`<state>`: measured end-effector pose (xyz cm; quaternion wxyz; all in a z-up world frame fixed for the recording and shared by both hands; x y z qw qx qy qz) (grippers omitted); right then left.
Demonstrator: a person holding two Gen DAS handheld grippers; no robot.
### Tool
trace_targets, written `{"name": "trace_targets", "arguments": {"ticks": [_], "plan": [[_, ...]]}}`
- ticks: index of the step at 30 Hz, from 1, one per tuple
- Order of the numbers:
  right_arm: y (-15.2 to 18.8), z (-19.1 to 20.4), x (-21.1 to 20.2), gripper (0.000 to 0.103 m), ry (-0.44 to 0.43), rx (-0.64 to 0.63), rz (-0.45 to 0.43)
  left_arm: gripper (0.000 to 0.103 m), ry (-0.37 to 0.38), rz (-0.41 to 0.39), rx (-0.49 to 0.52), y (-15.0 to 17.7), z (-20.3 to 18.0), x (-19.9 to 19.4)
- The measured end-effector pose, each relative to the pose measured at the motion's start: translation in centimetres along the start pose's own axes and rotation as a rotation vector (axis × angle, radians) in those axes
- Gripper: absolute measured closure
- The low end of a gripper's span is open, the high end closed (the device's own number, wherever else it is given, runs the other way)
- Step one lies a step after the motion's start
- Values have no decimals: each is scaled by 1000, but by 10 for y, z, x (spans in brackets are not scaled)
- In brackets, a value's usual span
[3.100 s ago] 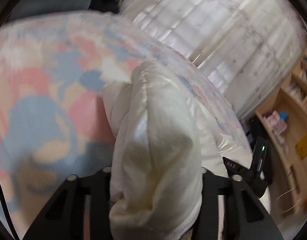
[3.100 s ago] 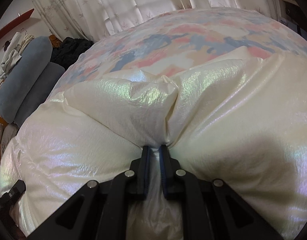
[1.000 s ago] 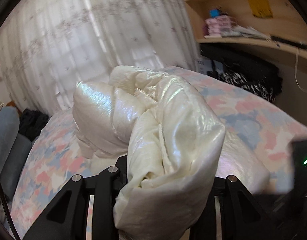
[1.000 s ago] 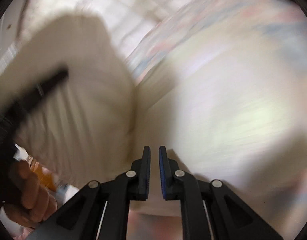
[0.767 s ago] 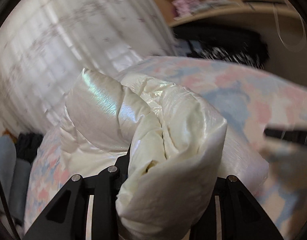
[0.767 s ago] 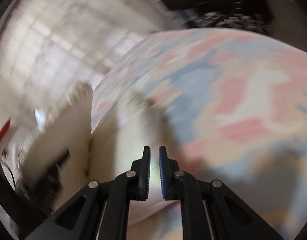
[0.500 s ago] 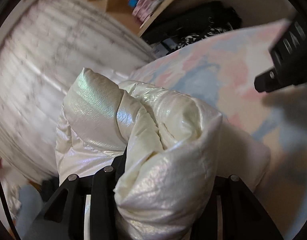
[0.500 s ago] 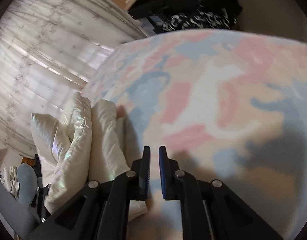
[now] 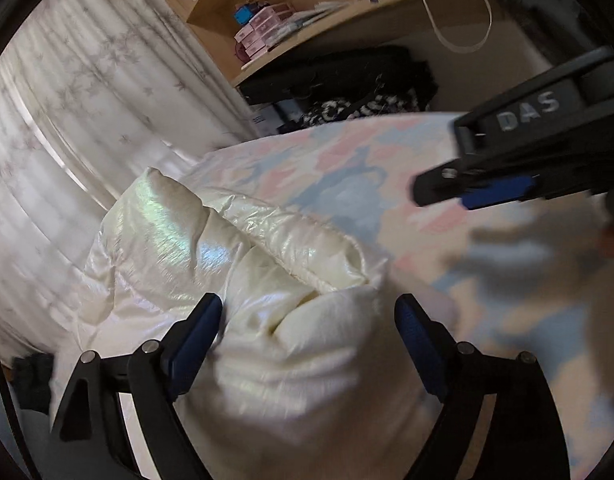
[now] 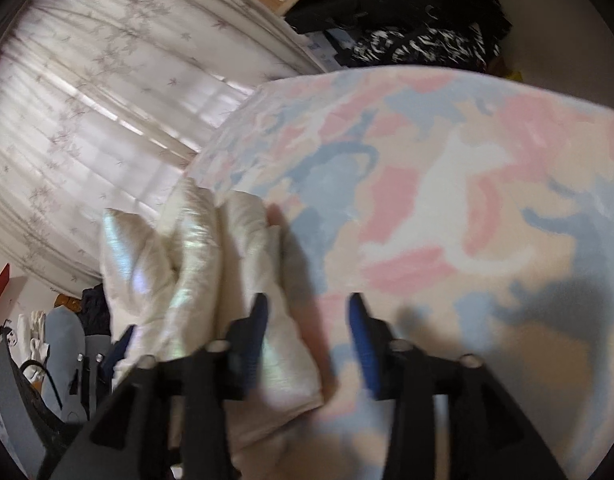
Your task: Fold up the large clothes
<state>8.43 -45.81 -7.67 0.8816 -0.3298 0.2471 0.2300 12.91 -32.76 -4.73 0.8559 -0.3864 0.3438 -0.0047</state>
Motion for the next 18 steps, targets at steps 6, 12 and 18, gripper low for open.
{"name": "trace_targets", "arguments": {"ticks": [6,12,18], "plan": [[-15,38,-17,45,-52,-70,-19,16,71,-9,-164,9,62,-54],[-37,99,-12,30,-108,-216,-26,13,-89,55,-392,39,163,-62],[-62,172,47,24,-149,-442,83,13,-209,117,-585,68,246,-31]]}}
Point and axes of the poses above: each gripper's, at about its wrist camera, not at the fingertips, and x roughly the way its jaws point, z to its left, y to its underside, the point moved 1 cm from there along x, roughly the way its jaws point, and after that the axes turned 1 degree about -y, right-handed, at the moved point
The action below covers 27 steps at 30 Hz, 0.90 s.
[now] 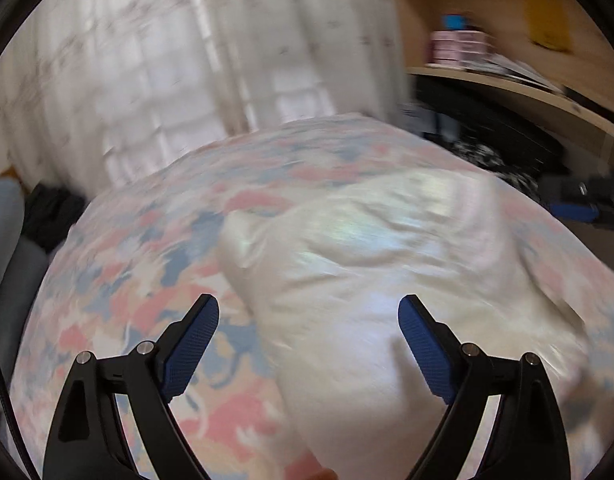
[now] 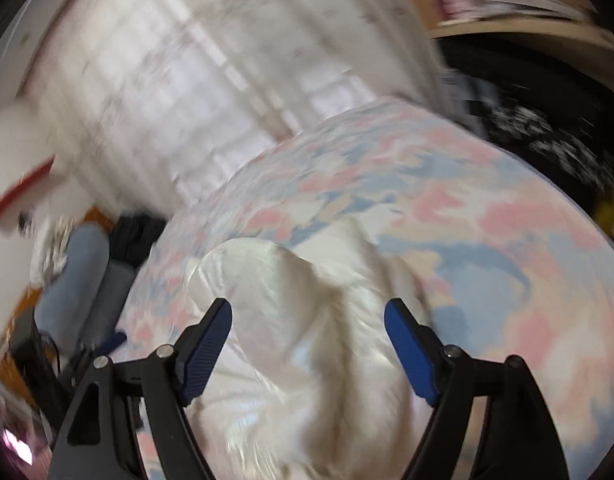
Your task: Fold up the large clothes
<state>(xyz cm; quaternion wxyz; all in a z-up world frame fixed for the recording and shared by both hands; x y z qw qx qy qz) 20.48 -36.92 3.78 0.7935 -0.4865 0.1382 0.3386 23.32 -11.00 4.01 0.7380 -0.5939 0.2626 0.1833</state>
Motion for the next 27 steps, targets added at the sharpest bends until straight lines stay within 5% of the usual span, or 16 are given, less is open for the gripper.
{"name": "trace_targets", "arguments": {"ticks": [10,13,15,21,27], "plan": [[-28,4,127,25,-35,-137,250,13,1,20,-60,-22,7,75],[-17,-12,129,58,-60,-121,238,13,25,21,-58,-25,-6,86],[-9,-25,121,65,-62,-77,204,13,39,22,-48,-27,-18,93],[19,-50,87,69,31,-15,107,13,95,3,93,-24,-71,91],[34,-63,101,69,73,21,64,13,90,21,203,-15,-102,107]]}}
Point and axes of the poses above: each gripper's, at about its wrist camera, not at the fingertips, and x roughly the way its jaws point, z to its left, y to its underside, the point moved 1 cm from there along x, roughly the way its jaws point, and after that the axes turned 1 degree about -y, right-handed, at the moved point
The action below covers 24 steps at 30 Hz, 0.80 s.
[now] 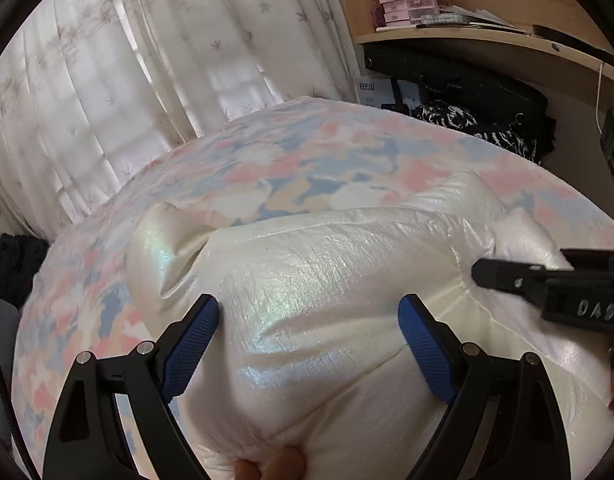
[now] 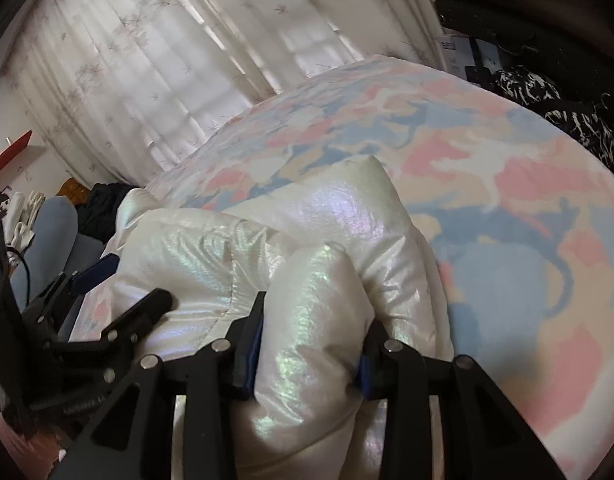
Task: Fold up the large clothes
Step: 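Grasp the folded jacket bundle with both grippers and roll it over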
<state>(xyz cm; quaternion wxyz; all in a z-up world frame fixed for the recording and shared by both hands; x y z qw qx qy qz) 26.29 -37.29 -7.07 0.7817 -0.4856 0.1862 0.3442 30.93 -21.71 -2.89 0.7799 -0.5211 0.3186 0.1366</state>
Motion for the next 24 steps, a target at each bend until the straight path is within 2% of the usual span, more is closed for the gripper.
{"name": "trace_targets", "arguments": {"ticks": [3,8,24], "plan": [[1,-5,12,67,-7,6,-5,10,31,31,-49,0,9,13],[4,-18,28,66,-69,53,2,1,59,57,-110,6,21,32],[16,-35,48,64,-161,115,-9,1,117,50,-158,26,29,59]]}}
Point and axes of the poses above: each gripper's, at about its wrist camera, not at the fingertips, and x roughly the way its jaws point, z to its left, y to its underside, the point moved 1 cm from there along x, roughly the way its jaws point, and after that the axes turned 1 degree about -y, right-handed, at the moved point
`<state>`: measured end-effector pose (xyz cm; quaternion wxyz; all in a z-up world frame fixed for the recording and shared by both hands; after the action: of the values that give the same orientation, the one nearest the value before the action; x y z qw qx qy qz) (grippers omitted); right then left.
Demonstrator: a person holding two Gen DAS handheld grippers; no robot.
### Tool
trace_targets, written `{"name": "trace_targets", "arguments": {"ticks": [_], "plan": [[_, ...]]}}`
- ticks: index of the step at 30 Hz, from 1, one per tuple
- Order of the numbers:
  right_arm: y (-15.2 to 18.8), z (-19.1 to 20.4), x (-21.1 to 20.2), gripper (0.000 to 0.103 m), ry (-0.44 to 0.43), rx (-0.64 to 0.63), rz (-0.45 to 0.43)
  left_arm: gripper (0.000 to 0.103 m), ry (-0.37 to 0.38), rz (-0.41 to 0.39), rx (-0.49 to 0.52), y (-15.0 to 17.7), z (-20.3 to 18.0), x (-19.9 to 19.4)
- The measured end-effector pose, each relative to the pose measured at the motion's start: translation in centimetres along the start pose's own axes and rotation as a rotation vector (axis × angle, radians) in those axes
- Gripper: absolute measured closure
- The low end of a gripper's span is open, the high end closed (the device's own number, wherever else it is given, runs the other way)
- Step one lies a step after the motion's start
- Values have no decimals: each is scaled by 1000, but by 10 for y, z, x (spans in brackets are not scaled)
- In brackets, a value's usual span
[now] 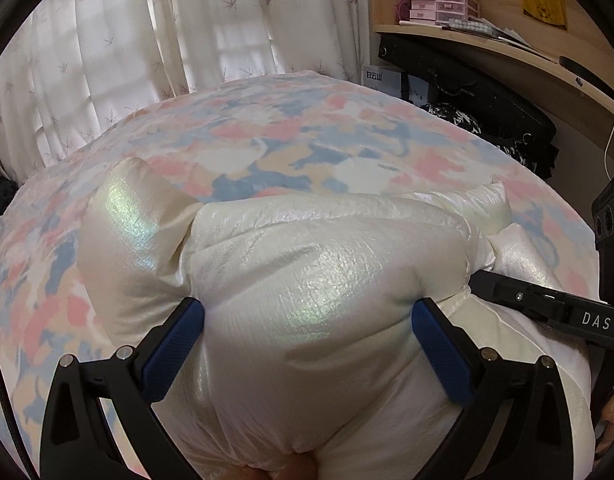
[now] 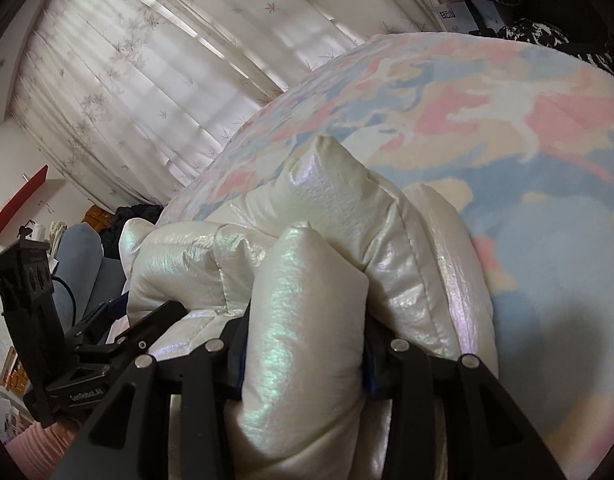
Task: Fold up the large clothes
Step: 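Grasp the folded jacket bundle with both grippers and roll it over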
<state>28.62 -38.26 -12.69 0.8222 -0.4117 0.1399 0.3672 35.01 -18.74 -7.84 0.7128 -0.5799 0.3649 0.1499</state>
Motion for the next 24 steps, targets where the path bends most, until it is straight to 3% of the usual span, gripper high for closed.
{"name": "trace_targets", "arguments": {"ticks": [7,13,17,19,22,24], "plan": [[0,2,0,64,12,0,9,1,-30,14,18,1,-3,-2],[-7,21,-8,61,94,-52,68,1,-55,48,16,-2,-5,-23],[-10,42,-23,49,188,-93,109,1,-96,63,0,-1,-4,-54],[-11,50,-33,46,189,-93,133,1,-109,55,5,1,-4,-75],[-8,65,-55,26,196,-116,169,1,-110,62,30,10,-7,-99],[-4,71,-67,24,202,-124,173,1,-99,79,38,18,-8,-109]]}}
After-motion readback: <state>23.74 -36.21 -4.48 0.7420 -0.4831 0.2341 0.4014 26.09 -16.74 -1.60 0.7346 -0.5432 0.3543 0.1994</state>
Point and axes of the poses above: each gripper's, at about its wrist camera, not at the fingertips, and x roughly the way its jaws point, z to its left, y to its underside, the point moved 1 cm from there along x, roughly the way its jaws point, and after that the axes turned 1 degree about -y, right-handed, at the moved point
